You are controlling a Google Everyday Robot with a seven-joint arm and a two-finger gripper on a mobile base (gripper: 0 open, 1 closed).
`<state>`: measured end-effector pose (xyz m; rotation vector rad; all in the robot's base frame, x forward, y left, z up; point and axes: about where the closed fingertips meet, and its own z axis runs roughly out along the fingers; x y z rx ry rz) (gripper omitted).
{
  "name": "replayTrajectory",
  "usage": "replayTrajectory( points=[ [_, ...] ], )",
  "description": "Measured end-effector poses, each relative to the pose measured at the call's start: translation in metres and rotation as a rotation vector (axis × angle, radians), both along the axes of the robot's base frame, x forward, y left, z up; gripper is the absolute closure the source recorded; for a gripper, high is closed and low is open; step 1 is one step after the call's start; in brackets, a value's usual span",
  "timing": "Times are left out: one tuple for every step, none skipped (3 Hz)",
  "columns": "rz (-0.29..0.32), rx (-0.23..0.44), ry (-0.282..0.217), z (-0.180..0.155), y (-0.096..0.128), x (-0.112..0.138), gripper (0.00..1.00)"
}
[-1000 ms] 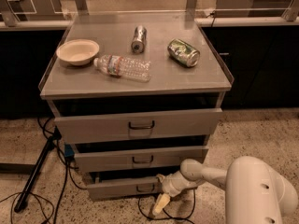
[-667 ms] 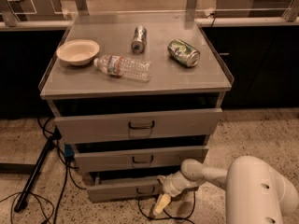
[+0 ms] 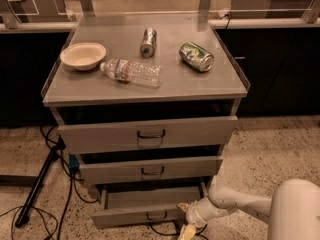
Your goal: Open bottom drawer
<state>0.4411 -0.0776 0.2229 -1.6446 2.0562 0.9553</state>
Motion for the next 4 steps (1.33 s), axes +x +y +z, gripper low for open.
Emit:
replayTrajectory(
  points=[
    [0.000,0.002,0.003,0.000,-0.001,-0.003,0.00],
    [-0.016,-0.013,-0.013,0.004,0.000,0.006,0.00],
    [-0.054,-0.041,-0.031,0.008,-0.001,0.029,0.00],
    [-0.039,-0.025,-0.003,-0.015,0.003,0.024,0.00]
  ],
)
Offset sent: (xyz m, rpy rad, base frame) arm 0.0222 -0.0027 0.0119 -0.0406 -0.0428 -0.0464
